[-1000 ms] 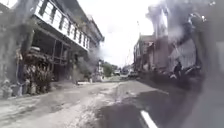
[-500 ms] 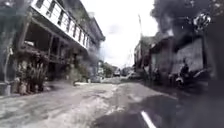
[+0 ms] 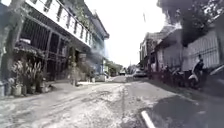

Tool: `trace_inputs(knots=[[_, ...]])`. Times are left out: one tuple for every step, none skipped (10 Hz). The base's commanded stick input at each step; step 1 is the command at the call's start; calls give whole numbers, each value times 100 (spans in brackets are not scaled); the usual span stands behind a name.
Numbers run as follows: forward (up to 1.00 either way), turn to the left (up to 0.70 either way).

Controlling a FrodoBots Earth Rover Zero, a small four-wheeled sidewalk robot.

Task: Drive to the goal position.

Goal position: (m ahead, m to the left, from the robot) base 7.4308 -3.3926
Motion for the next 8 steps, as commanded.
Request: trace_inputs(knots=[[85, -31], [85, -24], [85, 0], [85, 0], [85, 0], [85, -26], [85, -34], [85, -34]])
